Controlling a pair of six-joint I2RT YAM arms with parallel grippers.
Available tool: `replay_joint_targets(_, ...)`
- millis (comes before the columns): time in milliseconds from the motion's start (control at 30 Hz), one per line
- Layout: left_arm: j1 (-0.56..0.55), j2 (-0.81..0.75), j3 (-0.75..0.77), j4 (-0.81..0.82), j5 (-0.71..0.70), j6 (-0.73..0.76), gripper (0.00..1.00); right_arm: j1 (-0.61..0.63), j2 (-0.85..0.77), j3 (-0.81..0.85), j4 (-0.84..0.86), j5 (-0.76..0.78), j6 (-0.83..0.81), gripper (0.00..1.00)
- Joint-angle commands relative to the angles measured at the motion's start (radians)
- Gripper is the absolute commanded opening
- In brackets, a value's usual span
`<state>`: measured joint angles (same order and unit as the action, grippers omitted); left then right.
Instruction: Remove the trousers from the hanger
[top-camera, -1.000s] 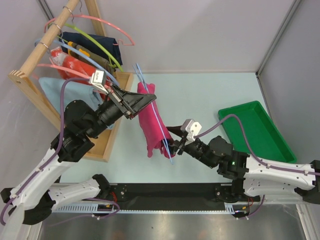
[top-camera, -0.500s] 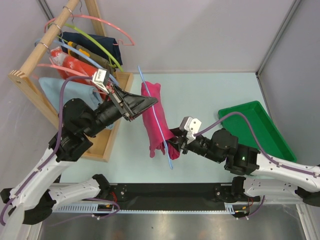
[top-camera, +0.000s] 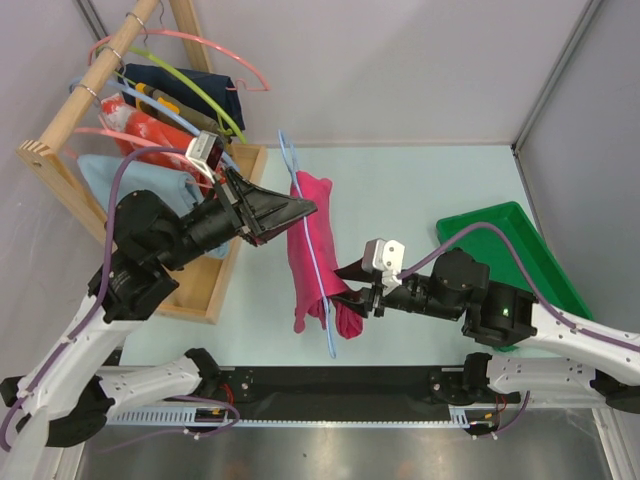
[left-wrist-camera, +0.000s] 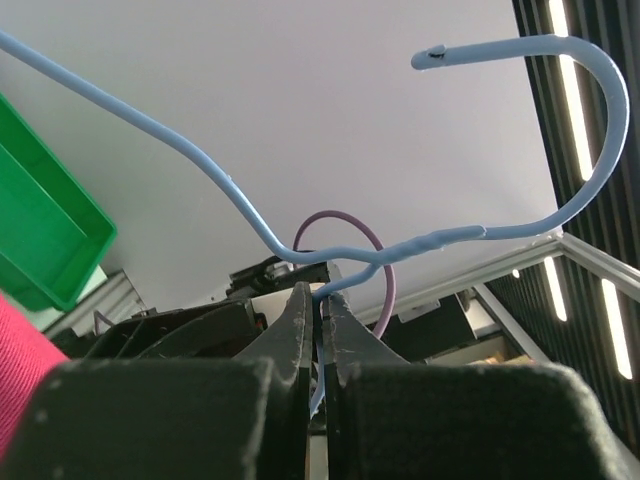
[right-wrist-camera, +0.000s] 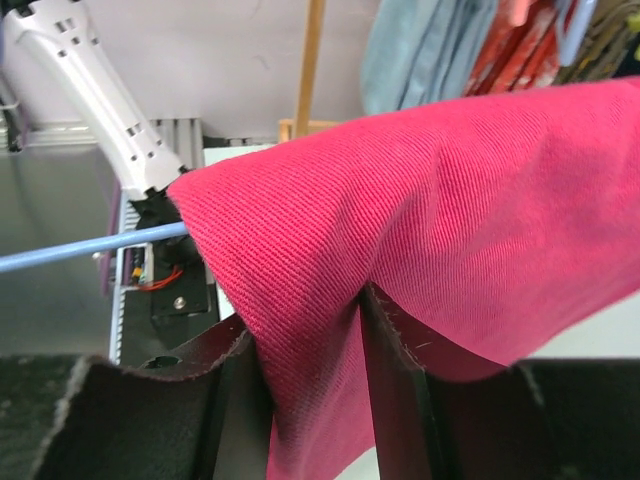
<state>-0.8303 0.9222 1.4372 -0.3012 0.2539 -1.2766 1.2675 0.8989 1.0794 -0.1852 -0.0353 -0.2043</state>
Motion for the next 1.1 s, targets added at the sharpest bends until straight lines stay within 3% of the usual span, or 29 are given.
replay_joint_targets(0,0.005,0.001,0.081,0.126,0.093,-0.055,0.00,-0.003,-0.021,0.062,-0.013,-0.084,-0.023,0.41)
replay_joint_targets(333,0.007,0.027,0.109,0.125,0.146,-0.079,0.00,-0.007,-0.038,0.082,-0.059,-0.097,-0.063,0.35)
replay_joint_targets(433,0.014,0.038,0.121,0.117,0.168,-0.076,0.00,-0.014,-0.046,0.083,-0.068,-0.109,-0.067,0.43)
replay_joint_targets(667,0.016,0.043,0.114,0.132,0.176,-0.082,0.00,-0.052,-0.023,0.100,-0.085,-0.144,-0.075,0.44)
replay_joint_targets(867,0.016,0.041,0.100,0.146,0.179,-0.090,0.00,-0.056,0.021,0.114,-0.056,-0.101,-0.060,0.24)
replay_joint_targets(1000,0.016,0.020,0.092,0.120,0.148,-0.061,0.01,-0.056,0.014,0.090,0.024,0.009,-0.034,0.00)
replay_joint_targets(1067,0.016,0.017,0.100,0.091,0.128,-0.018,0.00,-0.054,0.005,0.085,0.042,0.063,0.000,0.00)
